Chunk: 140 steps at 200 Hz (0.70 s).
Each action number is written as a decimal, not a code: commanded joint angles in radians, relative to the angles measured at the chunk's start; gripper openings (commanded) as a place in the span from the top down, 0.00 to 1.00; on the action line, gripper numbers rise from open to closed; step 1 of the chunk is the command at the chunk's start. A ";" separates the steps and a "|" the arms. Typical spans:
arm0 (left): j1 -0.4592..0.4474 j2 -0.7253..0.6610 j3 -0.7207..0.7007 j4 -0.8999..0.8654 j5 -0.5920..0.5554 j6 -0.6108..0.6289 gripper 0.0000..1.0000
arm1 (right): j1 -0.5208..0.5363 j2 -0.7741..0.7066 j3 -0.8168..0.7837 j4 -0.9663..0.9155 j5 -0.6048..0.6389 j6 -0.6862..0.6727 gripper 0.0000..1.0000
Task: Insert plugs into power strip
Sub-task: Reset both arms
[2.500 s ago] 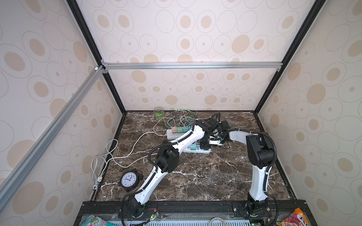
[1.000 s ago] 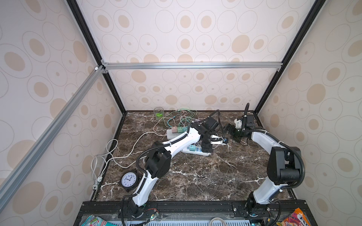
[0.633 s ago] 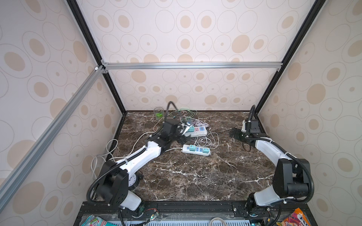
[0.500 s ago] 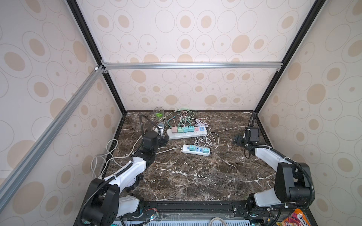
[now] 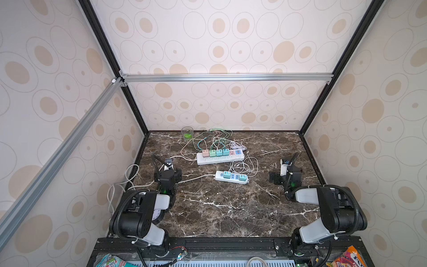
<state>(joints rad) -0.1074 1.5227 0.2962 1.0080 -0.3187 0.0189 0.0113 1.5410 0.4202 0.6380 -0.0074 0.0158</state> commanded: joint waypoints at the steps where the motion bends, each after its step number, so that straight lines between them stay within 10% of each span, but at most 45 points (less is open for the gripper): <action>1: 0.019 0.044 -0.112 0.395 0.087 -0.017 0.02 | 0.004 0.007 -0.001 0.175 -0.021 -0.037 0.00; 140: 0.037 0.059 -0.088 0.383 0.027 -0.048 0.02 | 0.006 -0.005 0.009 0.139 -0.020 -0.037 0.00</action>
<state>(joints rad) -0.0792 1.5818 0.1967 1.3457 -0.2932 -0.0143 0.0120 1.5406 0.4225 0.7525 -0.0261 -0.0082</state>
